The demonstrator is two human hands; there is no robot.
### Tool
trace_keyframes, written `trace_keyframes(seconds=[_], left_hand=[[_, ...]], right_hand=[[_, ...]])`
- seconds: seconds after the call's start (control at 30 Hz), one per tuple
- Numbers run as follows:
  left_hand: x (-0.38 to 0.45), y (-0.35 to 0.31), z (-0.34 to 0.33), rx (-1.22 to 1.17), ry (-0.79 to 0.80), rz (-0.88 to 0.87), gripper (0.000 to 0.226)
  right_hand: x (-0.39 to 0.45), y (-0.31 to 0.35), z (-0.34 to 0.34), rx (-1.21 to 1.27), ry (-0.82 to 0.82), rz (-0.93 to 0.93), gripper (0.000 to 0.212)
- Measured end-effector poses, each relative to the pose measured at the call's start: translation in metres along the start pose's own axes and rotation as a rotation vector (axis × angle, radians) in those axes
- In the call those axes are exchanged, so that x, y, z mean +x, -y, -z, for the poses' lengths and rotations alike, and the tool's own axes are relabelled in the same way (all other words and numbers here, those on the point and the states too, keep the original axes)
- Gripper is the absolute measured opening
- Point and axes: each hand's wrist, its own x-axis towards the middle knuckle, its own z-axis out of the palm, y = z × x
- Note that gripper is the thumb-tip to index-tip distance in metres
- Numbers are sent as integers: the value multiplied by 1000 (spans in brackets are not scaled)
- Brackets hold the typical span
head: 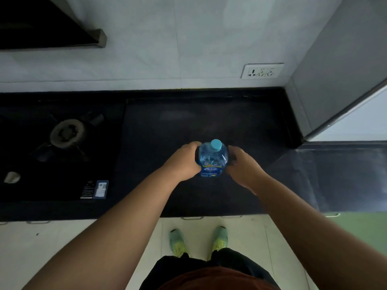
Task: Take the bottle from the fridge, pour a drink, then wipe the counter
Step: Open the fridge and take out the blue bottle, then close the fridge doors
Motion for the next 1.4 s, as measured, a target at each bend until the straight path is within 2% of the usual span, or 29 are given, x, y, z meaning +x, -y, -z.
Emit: trace_keyframes(seconds=[0.07, 0.17, 0.23, 0.4, 0.57, 0.67, 0.8, 1.03, 1.4], left_hand=[[-12, -1, 13, -27, -22, -15, 74], [-35, -7, 29, -64, -92, -60, 61], [-53, -12, 40, -69, -157, -77, 57], [-112, -10, 66, -110, -375, -7, 46], [-186, 9, 73, -28, -582, 233, 45], [-243, 23, 64, 42, -689, 456, 39], [-336, 43, 43, 5, -820, 707, 39], [-485, 92, 12, -97, -1021, 953, 43], [-699, 226, -29, -209, -1167, 1221, 44]], right_hand=[[-19, 11, 17, 67, -112, 40, 67], [-43, 32, 38, 177, -253, 162, 54], [-55, 53, 49, 151, -269, 287, 45], [-71, 113, 62, -91, -78, 602, 38], [-86, 160, 38, -258, 113, 856, 48], [-105, 185, 11, -393, 177, 994, 53], [-152, 221, -26, -537, 295, 1154, 57], [-260, 292, -107, -615, 449, 1371, 61], [-451, 378, -320, -676, 643, 1597, 55]])
